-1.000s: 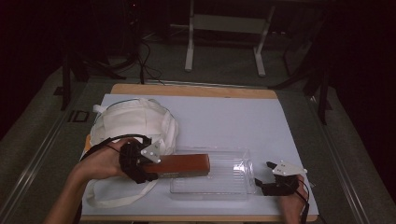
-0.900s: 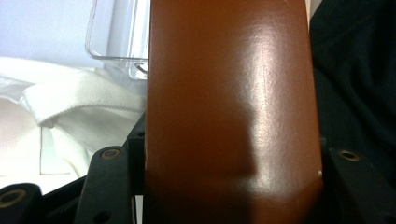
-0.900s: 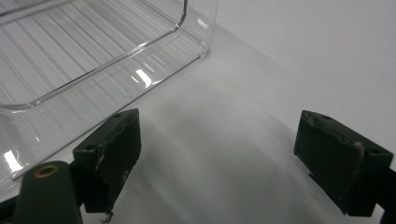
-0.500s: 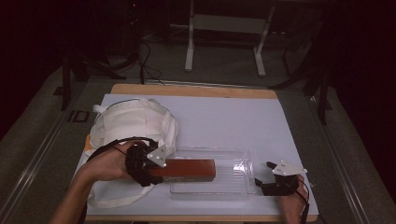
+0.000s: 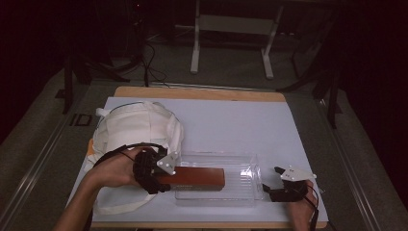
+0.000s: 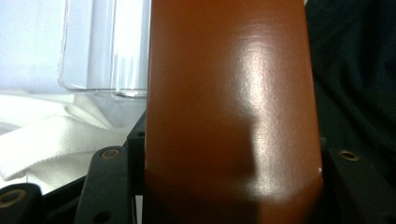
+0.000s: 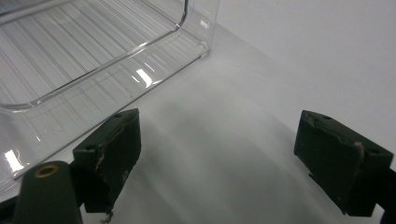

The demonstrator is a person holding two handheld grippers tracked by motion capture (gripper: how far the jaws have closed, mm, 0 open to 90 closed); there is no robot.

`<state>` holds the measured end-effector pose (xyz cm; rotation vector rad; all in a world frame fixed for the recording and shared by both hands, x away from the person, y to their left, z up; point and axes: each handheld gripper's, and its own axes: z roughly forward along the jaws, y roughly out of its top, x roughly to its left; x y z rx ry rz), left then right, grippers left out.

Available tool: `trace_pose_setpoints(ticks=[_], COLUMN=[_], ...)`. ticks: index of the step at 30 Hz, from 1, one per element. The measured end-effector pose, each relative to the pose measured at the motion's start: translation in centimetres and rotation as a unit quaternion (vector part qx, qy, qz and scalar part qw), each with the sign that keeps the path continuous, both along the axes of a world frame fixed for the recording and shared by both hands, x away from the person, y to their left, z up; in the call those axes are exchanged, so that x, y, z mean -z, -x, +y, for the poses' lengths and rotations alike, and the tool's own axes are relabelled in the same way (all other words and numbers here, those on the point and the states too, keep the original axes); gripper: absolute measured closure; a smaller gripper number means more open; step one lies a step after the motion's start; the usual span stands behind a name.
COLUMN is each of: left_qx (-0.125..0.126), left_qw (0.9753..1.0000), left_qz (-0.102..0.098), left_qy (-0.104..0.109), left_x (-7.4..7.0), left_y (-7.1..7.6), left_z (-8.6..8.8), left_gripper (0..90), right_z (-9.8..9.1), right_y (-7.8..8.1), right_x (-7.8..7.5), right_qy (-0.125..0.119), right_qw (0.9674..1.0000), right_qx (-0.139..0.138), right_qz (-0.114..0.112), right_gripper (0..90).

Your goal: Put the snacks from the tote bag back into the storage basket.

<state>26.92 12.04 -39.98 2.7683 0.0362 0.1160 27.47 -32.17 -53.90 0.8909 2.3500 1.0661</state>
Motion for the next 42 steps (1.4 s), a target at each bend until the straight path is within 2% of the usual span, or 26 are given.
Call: trace_pose_setpoints(ticks=[15, 25, 28, 42], left_qx=[0.013, 0.017, 0.021, 0.029], left_qw=[0.9999, 0.9997, 0.9994, 0.9985], left_qz=[0.008, 0.006, 0.008, 0.013], left_qy=[-0.007, -0.014, -0.027, -0.044], left_x=[0.5, 0.7, 1.1, 1.3], left_y=[0.0, 0.1, 0.1, 0.1], left_z=[-1.4, -2.0, -2.4, -4.2], left_gripper=[43.7, 43.6, 43.6, 43.3], right_z=[0.0, 0.0, 0.0, 0.0], right_y=[0.0, 0.0, 0.0, 0.0], right_x=[0.0, 0.0, 0.0, 0.0], right_qy=[0.0, 0.001, 0.001, -0.001], right_qw=[1.0, 1.0, 1.0, 1.0], right_qx=[0.0, 0.0, -0.001, 0.0], right_qz=[0.002, 0.002, 0.001, 0.003], right_gripper=[14.7, 14.7, 14.7, 14.7])
